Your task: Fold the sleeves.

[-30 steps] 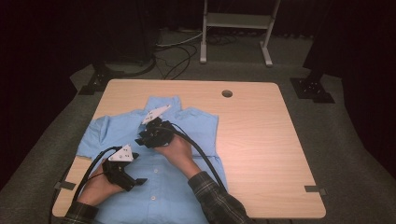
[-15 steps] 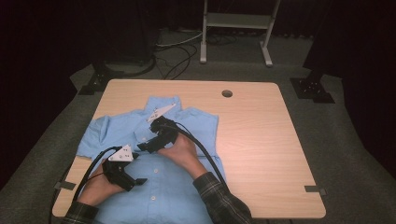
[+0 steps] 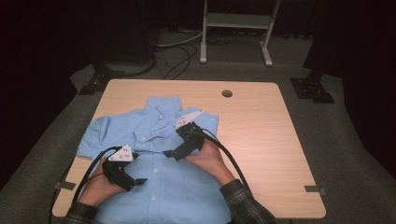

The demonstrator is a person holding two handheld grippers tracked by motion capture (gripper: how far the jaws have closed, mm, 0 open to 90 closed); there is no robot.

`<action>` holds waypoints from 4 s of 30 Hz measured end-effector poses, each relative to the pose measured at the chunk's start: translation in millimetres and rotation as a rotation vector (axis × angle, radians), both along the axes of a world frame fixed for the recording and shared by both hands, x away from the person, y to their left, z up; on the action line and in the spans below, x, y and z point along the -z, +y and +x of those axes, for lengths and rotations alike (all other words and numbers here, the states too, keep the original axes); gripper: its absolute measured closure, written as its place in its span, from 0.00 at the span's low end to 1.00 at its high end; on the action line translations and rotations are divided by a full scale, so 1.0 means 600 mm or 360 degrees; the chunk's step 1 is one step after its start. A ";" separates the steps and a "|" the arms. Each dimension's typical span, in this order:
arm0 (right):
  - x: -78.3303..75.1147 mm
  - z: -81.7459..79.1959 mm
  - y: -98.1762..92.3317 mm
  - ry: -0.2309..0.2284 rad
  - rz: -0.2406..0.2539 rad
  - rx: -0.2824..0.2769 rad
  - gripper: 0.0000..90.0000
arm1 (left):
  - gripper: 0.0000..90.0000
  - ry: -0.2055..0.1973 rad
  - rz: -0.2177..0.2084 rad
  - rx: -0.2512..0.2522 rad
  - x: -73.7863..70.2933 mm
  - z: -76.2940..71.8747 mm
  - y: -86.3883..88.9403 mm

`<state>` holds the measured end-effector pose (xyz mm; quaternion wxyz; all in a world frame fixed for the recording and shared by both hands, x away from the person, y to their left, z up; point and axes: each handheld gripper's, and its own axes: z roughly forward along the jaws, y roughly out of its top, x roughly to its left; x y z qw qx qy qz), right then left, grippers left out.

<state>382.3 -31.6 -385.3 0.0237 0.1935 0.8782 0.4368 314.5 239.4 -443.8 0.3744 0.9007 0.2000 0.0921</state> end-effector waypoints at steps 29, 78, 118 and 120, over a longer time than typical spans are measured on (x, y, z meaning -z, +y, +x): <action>0.080 -0.052 -0.150 0.0021 -0.0420 0.0099 0.00 | 0.00 0.0027 0.0120 -0.0126 -0.014 -0.002 0.003; 0.087 -0.064 -0.265 -0.0027 -0.0436 0.0194 0.00 | 0.00 0.0132 0.0237 -0.0144 -0.020 0.032 -0.091; 0.090 -0.086 -0.254 -0.0014 -0.0412 0.0262 0.00 | 0.00 0.0134 0.0233 -0.0209 -0.021 0.008 -0.034; 0.090 -0.082 -0.265 -0.0015 -0.0411 0.0279 0.00 | 0.00 0.0132 0.0227 -0.0210 -0.020 0.008 -0.039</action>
